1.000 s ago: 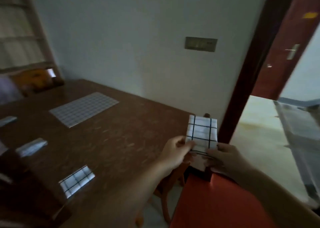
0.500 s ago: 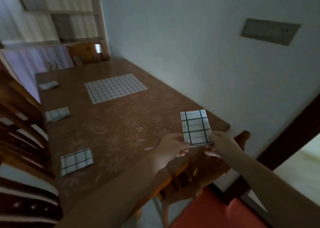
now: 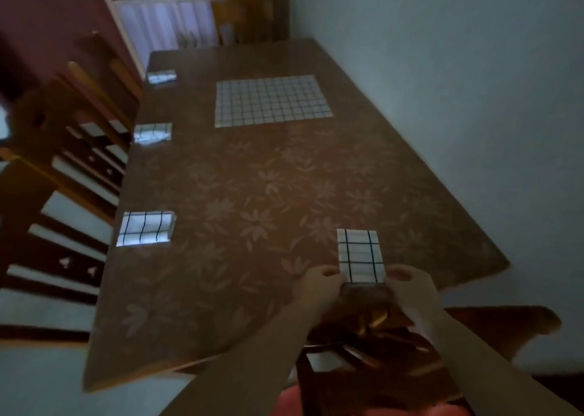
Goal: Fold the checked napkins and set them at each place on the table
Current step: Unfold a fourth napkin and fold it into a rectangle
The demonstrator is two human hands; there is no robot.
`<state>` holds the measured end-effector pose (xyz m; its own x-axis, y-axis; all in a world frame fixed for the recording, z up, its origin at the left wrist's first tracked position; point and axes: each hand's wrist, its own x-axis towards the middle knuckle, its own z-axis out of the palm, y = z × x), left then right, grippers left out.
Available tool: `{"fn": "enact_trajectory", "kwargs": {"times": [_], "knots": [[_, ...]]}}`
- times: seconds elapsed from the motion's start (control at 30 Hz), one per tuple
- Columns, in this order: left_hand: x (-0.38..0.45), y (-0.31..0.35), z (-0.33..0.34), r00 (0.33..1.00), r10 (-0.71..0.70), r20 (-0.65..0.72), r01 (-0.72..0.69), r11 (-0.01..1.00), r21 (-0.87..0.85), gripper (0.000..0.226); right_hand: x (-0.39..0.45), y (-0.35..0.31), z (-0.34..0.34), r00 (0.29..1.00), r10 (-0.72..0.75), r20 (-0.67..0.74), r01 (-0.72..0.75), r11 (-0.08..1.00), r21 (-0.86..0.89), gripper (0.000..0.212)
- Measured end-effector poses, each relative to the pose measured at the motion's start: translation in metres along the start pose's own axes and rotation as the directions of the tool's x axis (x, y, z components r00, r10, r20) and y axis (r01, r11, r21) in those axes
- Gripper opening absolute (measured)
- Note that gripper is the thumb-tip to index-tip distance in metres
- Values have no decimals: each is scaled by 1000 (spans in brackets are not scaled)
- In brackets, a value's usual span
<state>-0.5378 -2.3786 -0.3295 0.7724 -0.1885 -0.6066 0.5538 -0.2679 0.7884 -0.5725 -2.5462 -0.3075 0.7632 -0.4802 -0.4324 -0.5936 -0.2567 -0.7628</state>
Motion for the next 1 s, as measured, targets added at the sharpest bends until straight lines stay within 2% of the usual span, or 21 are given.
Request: {"fn": "enact_trajectory", "kwargs": {"times": [0.13,0.27,0.37,0.43,0.53,0.6,0.67,0.77,0.83,0.9,0.93,1.0], "knots": [[14,-16,18,989,-59,-135,66,997,46,22,34,19,5,995,27,96,-20,997,-71,14],[30,-29,29,979,-42,-200,76,984,164,6,54,27,7,991,-12,135,38,981,-193,14],[29,-31,29,972,-20,-235,76,971,228,21,59,29,9,985,-22,171,64,969,-240,9],[24,-28,19,972,14,-234,69,937,344,25,59,24,9,983,-34,182,85,956,-280,7],[10,-8,-19,967,107,-230,29,855,518,37,56,3,7,970,-113,215,191,902,-387,12],[3,13,-52,952,170,-254,17,801,599,37,54,-23,7,957,-176,231,262,866,-426,18],[-4,38,-85,933,250,-259,-9,736,677,40,48,-56,11,923,-271,274,373,802,-466,39],[-12,71,-134,885,416,-207,-81,578,812,53,28,-110,23,849,-403,341,527,671,-521,64],[-17,88,-166,841,514,-168,-120,480,869,73,13,-140,36,826,-456,333,562,611,-558,65],[-25,106,-198,830,543,-129,-122,402,907,68,1,-163,54,812,-502,297,568,561,-602,63],[-26,111,-216,828,552,-105,-125,363,923,61,-6,-173,65,814,-512,274,556,553,-621,64],[-21,118,-257,813,580,-54,-152,301,941,60,-21,-191,88,818,-530,221,536,567,-625,67]]}}
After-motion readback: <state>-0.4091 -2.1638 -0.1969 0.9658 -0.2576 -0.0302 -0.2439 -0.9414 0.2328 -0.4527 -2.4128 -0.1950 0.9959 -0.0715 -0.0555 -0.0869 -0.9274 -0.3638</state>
